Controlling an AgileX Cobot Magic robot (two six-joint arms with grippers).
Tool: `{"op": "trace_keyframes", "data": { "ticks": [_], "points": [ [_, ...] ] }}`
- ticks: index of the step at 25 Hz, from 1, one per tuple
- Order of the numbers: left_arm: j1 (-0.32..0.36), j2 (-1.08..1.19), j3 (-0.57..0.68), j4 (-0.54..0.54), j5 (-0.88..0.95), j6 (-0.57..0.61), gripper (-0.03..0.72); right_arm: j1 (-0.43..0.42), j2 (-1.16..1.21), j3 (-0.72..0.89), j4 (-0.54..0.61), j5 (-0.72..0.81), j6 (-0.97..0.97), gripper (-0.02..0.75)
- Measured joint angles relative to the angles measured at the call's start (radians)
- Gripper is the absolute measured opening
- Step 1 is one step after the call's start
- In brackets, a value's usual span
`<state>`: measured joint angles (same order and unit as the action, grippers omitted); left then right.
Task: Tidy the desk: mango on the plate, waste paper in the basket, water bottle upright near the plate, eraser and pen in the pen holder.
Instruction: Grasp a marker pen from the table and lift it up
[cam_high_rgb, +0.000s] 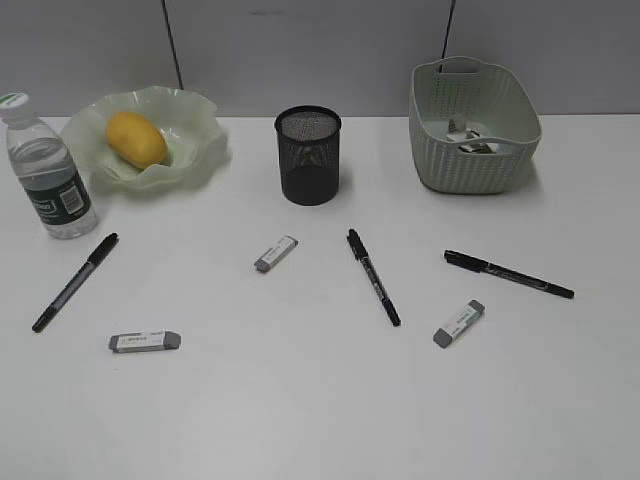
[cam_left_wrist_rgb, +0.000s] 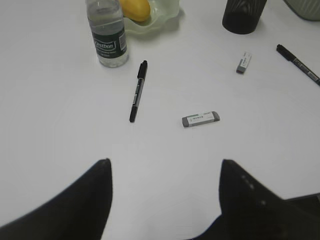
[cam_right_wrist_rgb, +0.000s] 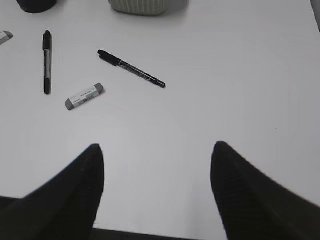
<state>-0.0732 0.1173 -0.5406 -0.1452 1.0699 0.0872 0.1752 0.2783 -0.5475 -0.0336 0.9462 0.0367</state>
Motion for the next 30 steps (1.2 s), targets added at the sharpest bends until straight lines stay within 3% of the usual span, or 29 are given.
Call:
{"op": "trace_keyframes", "data": {
  "ticks": [8, 16, 30],
  "points": [
    [0.000, -0.014, 0.010, 0.000, 0.000, 0.000, 0.496, 0.000, 0.054, 0.000, -0.008, -0.023, 0.000, 0.529],
    [0.000, -0.015, 0.010, -0.001, -0.001, 0.000, 0.479, 0.000, 0.350, -0.023, -0.017, -0.155, 0.000, 0.529],
    [0.000, -0.015, 0.010, -0.001, -0.001, 0.000, 0.477, 0.000, 1.000, -0.371, -0.001, -0.194, -0.238, 0.529]
  ]
}}
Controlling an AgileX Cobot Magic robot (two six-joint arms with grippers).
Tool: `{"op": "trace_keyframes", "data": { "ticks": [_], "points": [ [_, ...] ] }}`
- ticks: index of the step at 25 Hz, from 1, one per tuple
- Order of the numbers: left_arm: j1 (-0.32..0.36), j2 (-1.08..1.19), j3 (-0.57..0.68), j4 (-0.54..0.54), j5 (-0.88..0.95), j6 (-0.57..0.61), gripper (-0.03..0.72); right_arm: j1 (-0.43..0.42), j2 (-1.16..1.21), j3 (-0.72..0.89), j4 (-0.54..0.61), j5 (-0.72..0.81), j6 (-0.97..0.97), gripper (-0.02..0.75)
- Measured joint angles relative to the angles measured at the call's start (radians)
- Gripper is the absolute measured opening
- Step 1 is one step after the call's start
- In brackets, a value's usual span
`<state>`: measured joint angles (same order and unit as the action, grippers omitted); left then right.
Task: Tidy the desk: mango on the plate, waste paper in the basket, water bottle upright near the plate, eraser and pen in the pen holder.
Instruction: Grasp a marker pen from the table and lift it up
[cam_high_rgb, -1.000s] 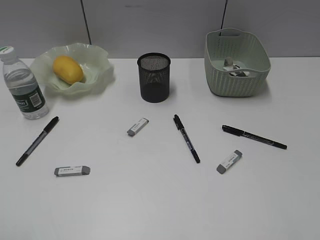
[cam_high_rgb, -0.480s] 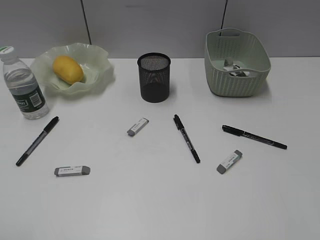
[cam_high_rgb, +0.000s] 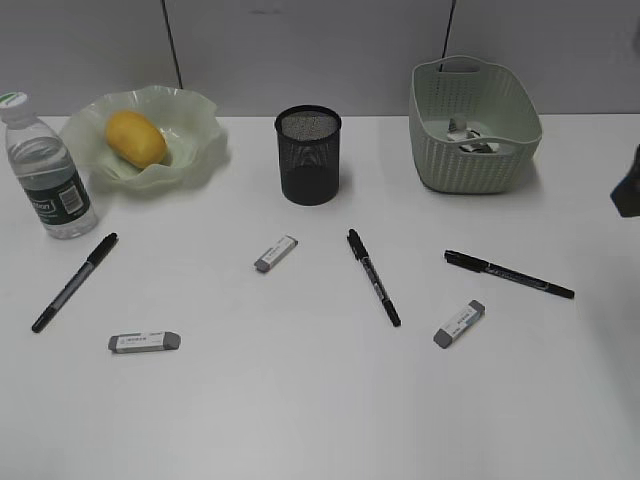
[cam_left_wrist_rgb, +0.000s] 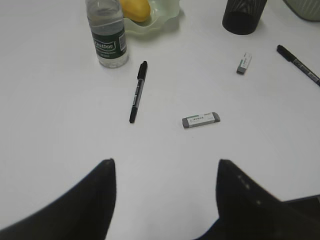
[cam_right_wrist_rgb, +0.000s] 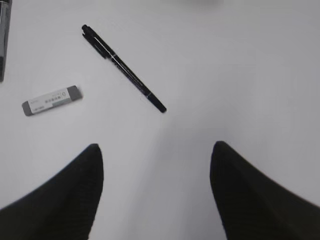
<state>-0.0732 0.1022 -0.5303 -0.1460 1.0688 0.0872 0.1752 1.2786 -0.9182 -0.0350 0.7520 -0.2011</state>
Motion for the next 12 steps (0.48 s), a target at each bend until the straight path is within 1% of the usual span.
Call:
{"op": "trace_keyframes", "data": {
  "ticks": [6, 10, 12],
  "points": [
    [0.000, 0.000, 0.000, 0.000, 0.000, 0.000, 0.477, 0.001, 0.211, -0.146, 0.121, 0.023, -0.117, 0.529],
    [0.000, 0.000, 0.000, 0.000, 0.000, 0.000, 0.477, 0.019, 0.350, -0.228, 0.127, 0.069, -0.141, 0.529],
    [0.000, 0.000, 0.000, 0.000, 0.000, 0.000, 0.477, 0.046, 0.412, -0.260, 0.117, 0.080, -0.151, 0.529]
  ]
}}
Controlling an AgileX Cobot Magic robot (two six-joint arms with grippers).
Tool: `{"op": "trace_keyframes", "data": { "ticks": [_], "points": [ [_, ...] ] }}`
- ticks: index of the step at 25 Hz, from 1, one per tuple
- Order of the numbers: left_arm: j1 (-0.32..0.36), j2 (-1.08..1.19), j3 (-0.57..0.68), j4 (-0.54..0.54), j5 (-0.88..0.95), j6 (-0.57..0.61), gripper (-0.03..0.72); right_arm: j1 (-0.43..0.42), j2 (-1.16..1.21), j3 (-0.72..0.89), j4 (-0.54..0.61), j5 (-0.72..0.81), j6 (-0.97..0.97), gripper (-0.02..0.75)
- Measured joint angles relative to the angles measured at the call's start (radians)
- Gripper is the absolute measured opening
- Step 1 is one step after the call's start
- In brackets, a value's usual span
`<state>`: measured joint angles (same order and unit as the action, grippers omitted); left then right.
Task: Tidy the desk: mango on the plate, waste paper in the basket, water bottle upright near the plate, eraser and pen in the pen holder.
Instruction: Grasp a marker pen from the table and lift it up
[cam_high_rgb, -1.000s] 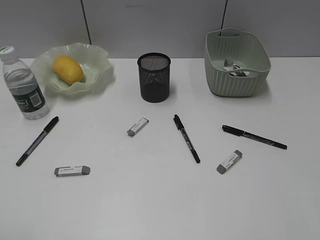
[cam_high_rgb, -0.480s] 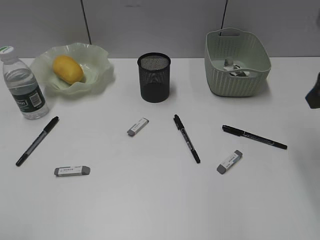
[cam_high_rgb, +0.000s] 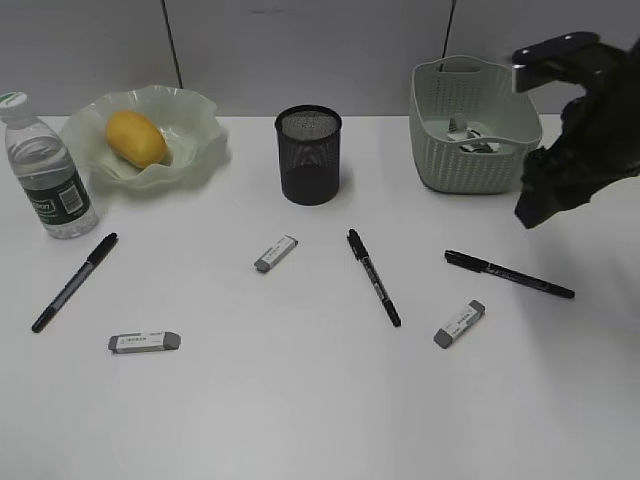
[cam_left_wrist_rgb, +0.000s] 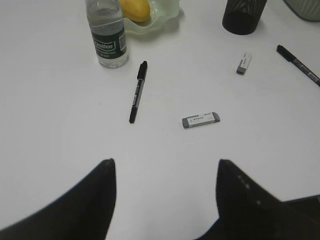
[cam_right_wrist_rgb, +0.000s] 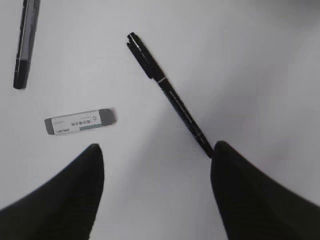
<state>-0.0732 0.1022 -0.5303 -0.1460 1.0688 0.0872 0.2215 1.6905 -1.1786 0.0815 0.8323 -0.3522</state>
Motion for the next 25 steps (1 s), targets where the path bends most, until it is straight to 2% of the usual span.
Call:
{"op": "trace_keyframes", "data": {
  "ticks": [7, 14, 25],
  "points": [
    [0.000, 0.000, 0.000, 0.000, 0.000, 0.000, 0.477, 0.081, 0.174, -0.128, -0.056, 0.077, -0.046, 0.526],
    [0.000, 0.000, 0.000, 0.000, 0.000, 0.000, 0.470, 0.104, 0.320, -0.287, -0.082, 0.156, -0.120, 0.509],
    [0.000, 0.000, 0.000, 0.000, 0.000, 0.000, 0.460, 0.104, 0.452, -0.310, -0.089, 0.122, -0.179, 0.459]
  ]
}}
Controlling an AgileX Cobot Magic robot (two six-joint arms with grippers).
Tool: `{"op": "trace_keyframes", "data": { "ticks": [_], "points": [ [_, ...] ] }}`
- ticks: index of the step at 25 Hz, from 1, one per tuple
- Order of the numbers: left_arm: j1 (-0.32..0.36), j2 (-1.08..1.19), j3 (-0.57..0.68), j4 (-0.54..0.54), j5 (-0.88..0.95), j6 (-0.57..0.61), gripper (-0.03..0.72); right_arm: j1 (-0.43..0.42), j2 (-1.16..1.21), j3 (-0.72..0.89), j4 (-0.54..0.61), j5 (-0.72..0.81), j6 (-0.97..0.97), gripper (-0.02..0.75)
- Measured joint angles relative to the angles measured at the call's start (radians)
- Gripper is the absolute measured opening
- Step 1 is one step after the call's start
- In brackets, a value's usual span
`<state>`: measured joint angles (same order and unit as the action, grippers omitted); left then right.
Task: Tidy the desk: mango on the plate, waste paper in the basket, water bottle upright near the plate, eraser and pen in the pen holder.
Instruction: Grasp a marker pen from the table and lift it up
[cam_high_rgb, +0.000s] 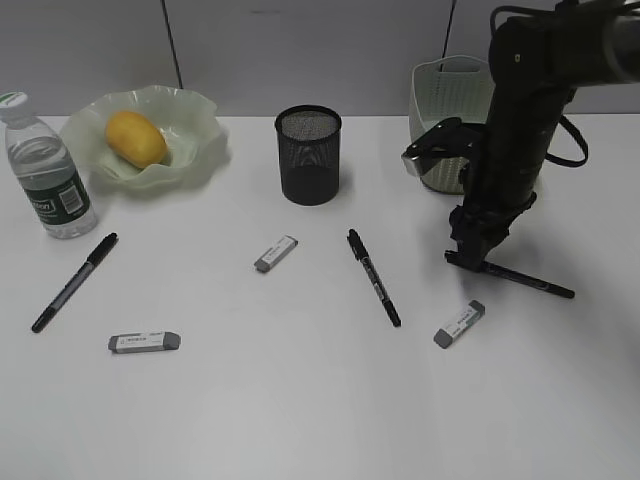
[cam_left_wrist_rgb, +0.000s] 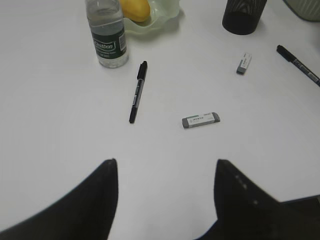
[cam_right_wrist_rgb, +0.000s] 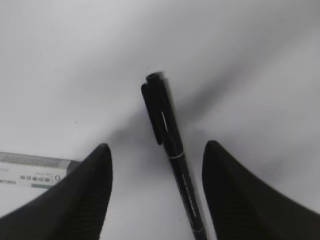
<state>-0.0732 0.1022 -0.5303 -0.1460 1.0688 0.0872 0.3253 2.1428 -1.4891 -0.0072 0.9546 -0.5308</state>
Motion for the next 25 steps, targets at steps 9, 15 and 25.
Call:
{"op": "trace_keyframes", "data": {
  "ticks": [9, 15, 25],
  "points": [
    [0.000, 0.000, 0.000, 0.000, 0.000, 0.000, 0.455, 0.000, 0.057, -0.002, 0.000, -0.058, 0.000, 0.403],
    [0.000, 0.000, 0.000, 0.000, 0.000, 0.000, 0.455, 0.000, 0.082, -0.005, 0.007, -0.072, 0.000, 0.361],
    [0.000, 0.000, 0.000, -0.001, 0.000, 0.000, 0.454, 0.000, 0.086, -0.023, 0.007, -0.057, 0.036, 0.152]
  ]
}}
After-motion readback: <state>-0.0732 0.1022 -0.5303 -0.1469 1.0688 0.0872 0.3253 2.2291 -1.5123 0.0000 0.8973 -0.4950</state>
